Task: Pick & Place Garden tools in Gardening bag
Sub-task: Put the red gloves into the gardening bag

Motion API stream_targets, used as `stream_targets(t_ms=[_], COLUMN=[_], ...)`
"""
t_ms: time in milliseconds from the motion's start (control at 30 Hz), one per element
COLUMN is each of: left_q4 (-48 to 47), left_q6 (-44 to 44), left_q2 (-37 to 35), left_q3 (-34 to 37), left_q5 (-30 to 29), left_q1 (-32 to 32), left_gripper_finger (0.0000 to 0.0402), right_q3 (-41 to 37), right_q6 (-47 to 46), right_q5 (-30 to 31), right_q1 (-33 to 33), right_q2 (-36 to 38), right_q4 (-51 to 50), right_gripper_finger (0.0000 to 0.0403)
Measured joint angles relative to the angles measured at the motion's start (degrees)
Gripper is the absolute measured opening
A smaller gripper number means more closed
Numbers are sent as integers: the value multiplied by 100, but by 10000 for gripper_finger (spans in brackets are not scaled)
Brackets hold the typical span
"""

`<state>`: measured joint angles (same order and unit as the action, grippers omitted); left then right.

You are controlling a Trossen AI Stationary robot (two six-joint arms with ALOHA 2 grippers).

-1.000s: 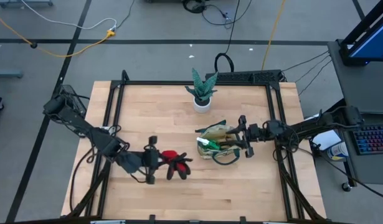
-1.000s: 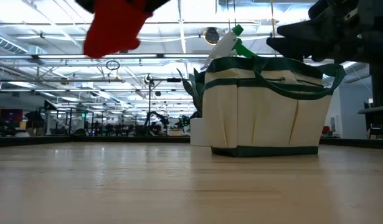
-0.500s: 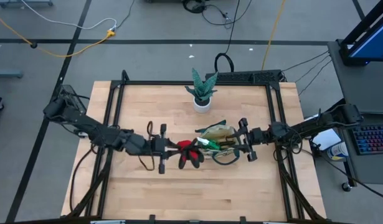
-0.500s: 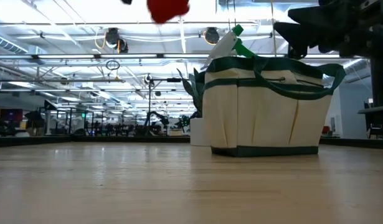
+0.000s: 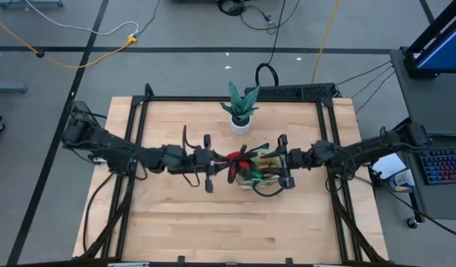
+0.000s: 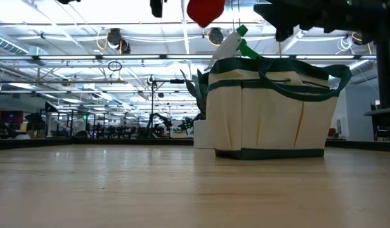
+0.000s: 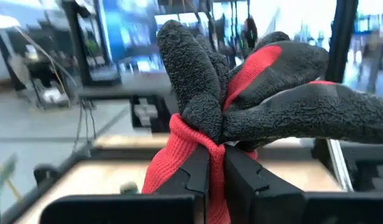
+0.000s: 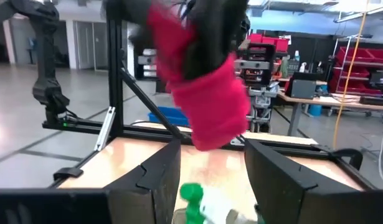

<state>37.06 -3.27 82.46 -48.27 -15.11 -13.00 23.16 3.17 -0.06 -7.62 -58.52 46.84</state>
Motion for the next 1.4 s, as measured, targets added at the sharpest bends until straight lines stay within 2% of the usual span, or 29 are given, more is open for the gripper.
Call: stream_targets(t_ms=[267, 433, 633, 833, 1000, 1400], left_q4=[805, 1183, 1803, 1917, 2008, 1804], left_q6=[-52, -6, -232, -245, -268, -215], left_q2=[182, 405, 683, 712, 716, 716], left_q3=[-4, 0, 0, 0, 0, -2], left_q5=[28, 57, 224, 218, 220, 161], left_q1=[278, 372, 369, 380, 421, 598], left_gripper_finger=[26, 26, 26, 26, 26, 26], right_q3=[377, 468, 549, 549, 549, 550], right_q6=[272, 503, 506, 482, 185, 67], right_q5=[1, 43, 787, 708, 163, 129], right_q1=[0, 10, 86, 153, 285, 432], right_q2=[-464, -915, -1265, -1382, -1434, -1430], right_q4=[38, 848, 1205, 1494, 1587, 1859], right_gripper_finger=[169, 169, 169, 169, 169, 169])
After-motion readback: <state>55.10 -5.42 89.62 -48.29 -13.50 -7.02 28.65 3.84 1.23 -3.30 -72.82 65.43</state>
